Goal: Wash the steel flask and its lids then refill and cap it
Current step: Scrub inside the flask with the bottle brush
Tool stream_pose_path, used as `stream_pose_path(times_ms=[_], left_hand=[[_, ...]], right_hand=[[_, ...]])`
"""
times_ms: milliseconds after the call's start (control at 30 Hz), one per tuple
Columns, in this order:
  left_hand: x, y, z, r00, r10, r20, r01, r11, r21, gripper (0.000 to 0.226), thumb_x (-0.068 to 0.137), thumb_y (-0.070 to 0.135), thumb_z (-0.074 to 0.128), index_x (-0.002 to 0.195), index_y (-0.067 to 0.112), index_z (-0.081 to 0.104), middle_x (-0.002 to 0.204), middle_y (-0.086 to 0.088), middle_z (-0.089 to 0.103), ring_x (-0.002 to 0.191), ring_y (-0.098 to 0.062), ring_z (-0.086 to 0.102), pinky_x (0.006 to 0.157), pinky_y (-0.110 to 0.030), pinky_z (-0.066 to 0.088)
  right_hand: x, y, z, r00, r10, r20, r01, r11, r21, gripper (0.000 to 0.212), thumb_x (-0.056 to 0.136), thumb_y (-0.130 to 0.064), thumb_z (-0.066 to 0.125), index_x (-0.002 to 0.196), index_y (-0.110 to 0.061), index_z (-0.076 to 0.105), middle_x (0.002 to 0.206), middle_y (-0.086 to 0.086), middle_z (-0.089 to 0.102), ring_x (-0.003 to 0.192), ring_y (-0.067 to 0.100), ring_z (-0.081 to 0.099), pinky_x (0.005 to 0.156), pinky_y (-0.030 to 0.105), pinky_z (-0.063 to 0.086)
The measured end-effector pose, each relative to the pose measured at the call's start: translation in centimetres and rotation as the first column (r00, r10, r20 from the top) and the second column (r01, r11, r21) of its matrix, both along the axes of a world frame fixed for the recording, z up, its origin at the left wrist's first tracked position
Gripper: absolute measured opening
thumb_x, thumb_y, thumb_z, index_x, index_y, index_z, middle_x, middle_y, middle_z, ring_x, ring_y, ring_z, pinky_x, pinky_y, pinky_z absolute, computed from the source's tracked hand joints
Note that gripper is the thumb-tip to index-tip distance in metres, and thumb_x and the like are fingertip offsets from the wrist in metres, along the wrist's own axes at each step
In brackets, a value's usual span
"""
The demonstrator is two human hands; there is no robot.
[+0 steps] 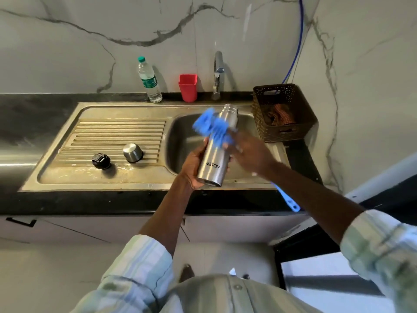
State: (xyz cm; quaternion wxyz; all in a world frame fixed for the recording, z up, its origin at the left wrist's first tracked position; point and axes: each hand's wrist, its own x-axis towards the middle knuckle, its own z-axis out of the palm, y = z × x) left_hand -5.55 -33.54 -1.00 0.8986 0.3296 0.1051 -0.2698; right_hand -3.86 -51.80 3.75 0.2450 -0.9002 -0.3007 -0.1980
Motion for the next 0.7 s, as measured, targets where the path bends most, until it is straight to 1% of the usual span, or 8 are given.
stream_pose_path(times_ms=[67,133,200,300,367,467,600,700], left_hand=[[-0.1,-0.8,1.0,0.999,-0.040,0.027,0.040,0.999,-0.016,0.059,0.090,0.047,0.054,0.125,0.001,0.060,0.108,-0.022,0.070,0.088,-0.034,0.071,0.075,-0.044,0.060],[-0.1,-1.2,1.2,0.998,0.005,0.062,-0.005,1.000,-0.009,0.054,0.090,0.044,0.058,0.125,0.002,0.062,0.111,-0.021,0.068,0.091,-0.034,0.070,0.081,-0.043,0.058],[0.1,-0.9,1.0,0.993,0.091,0.078,-0.091,0.996,-0.005,0.048,0.085,0.040,0.068,0.117,0.005,0.068,0.106,-0.016,0.070,0.087,-0.030,0.069,0.078,-0.040,0.058],[0.3,0.0,0.6,0.988,0.113,0.107,-0.118,0.992,0.046,0.052,0.080,0.051,0.069,0.108,0.007,0.066,0.095,-0.012,0.071,0.083,-0.027,0.067,0.065,-0.033,0.058],[0.4,-0.2,0.8,0.992,0.041,0.121,-0.044,0.999,0.022,0.054,0.084,0.050,0.066,0.118,0.007,0.064,0.102,-0.012,0.070,0.088,-0.028,0.066,0.072,-0.036,0.058],[0.5,-1.5,1.9,0.993,-0.058,0.104,0.053,0.997,0.047,0.065,0.085,0.058,0.065,0.127,0.007,0.059,0.107,-0.016,0.067,0.088,-0.029,0.067,0.080,-0.041,0.057],[1.1,-2.5,2.8,0.994,0.106,0.008,-0.103,0.980,-0.169,0.053,0.094,0.046,0.062,0.132,0.011,0.051,0.116,-0.011,0.062,0.087,-0.024,0.070,0.081,-0.038,0.058],[2.0,-1.3,3.5,0.960,0.278,-0.022,-0.278,0.946,-0.167,0.056,0.096,0.048,0.044,0.111,0.001,0.070,0.109,-0.018,0.068,0.087,-0.032,0.071,0.071,-0.039,0.061]], right_hand=[[3.7,-0.9,2.2,0.958,-0.218,-0.187,0.251,0.951,0.179,0.049,0.100,-0.046,0.042,0.139,-0.018,0.052,0.123,0.015,0.063,0.107,0.033,0.062,0.086,0.043,0.053],[4.1,-0.9,2.5,0.952,-0.248,-0.181,0.273,0.953,0.134,0.053,0.098,-0.048,0.040,0.141,-0.018,0.050,0.126,0.015,0.062,0.109,0.032,0.060,0.088,0.039,0.051],[1.3,0.1,1.5,0.997,-0.075,-0.029,0.074,0.997,-0.005,0.055,0.099,-0.048,0.039,0.142,-0.015,0.047,0.127,0.018,0.060,0.099,0.035,0.064,0.077,0.039,0.054],[-2.7,0.1,-0.6,0.966,0.253,0.057,-0.237,0.951,-0.200,0.054,0.102,-0.049,0.032,0.139,-0.012,0.046,0.116,0.021,0.062,0.071,0.033,0.066,0.052,0.036,0.055],[-0.8,-0.1,0.1,0.990,0.138,0.036,-0.134,0.986,-0.097,0.057,0.101,-0.052,0.032,0.141,-0.013,0.046,0.121,0.021,0.062,0.084,0.033,0.068,0.065,0.041,0.059],[3.3,-0.3,2.2,0.954,-0.173,-0.244,0.217,0.962,0.167,0.050,0.101,-0.047,0.043,0.141,-0.018,0.049,0.130,0.013,0.061,0.113,0.028,0.060,0.092,0.043,0.051],[1.4,1.3,1.4,0.952,-0.081,-0.297,0.131,0.980,0.153,0.051,0.098,-0.048,0.045,0.140,-0.019,0.052,0.131,0.007,0.062,0.116,0.024,0.059,0.093,0.030,0.045],[-3.2,1.9,-0.8,0.969,-0.080,-0.235,0.127,0.973,0.195,0.056,0.095,-0.051,0.041,0.138,-0.016,0.053,0.128,0.009,0.062,0.110,0.027,0.061,0.089,0.038,0.051]])
